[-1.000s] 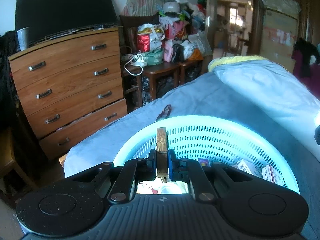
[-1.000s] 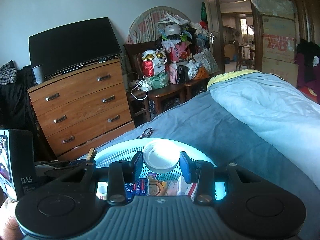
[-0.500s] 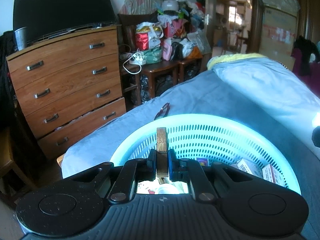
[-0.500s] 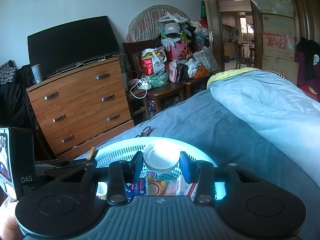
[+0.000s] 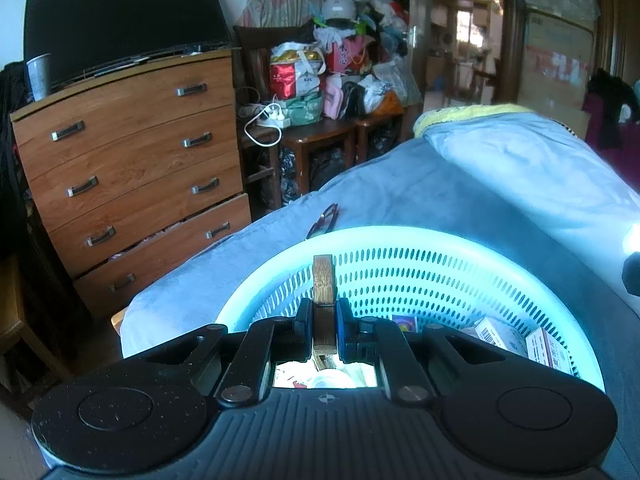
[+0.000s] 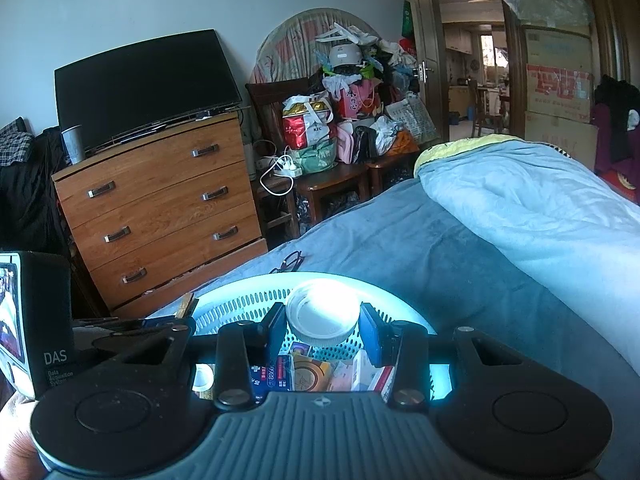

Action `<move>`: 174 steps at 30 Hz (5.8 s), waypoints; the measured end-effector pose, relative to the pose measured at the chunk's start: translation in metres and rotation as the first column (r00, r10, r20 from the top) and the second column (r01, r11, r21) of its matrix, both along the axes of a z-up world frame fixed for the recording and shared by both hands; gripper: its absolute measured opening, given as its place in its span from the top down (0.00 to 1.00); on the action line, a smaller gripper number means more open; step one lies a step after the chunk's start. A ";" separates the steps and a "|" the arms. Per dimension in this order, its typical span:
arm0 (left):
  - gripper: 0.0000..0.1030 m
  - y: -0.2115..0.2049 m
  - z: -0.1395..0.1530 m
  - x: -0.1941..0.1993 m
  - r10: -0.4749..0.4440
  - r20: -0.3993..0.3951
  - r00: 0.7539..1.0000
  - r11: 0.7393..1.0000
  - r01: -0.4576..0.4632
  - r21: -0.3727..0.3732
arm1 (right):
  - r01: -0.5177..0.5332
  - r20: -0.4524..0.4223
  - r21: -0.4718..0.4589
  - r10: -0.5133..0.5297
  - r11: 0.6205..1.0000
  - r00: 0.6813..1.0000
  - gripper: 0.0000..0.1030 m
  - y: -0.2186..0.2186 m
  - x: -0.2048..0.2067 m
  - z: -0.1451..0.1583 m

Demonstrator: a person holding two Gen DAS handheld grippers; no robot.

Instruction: Organize objects

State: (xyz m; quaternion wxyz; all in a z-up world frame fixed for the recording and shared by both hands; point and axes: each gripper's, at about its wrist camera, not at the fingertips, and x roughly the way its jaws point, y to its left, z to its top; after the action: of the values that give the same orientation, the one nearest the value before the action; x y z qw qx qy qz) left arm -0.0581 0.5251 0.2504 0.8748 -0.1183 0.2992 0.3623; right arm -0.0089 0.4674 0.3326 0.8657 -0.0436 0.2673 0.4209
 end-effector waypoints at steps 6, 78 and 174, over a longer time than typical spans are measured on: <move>0.87 0.001 0.000 0.001 0.000 -0.004 1.000 1.000 0.000 -0.003 | -0.005 0.001 -0.001 0.005 1.000 1.000 0.59 0.002 0.001 -0.003; 0.00 -0.285 -0.216 0.245 -0.496 -0.073 0.865 0.865 0.500 0.040 | 0.918 -0.035 -0.179 -0.935 0.354 0.353 0.00 -0.652 0.072 -0.305; 0.05 -0.283 -0.144 0.174 -0.754 0.216 0.620 0.601 0.784 -0.152 | 0.912 0.000 -0.225 -0.936 0.342 0.351 0.00 -0.653 0.075 -0.326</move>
State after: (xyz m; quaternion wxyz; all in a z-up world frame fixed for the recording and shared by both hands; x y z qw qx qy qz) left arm 0.1158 0.2426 0.1065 0.9425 -0.1020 0.3034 -0.0962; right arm 0.0661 -0.1854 0.0068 0.9238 0.0624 0.3381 -0.1685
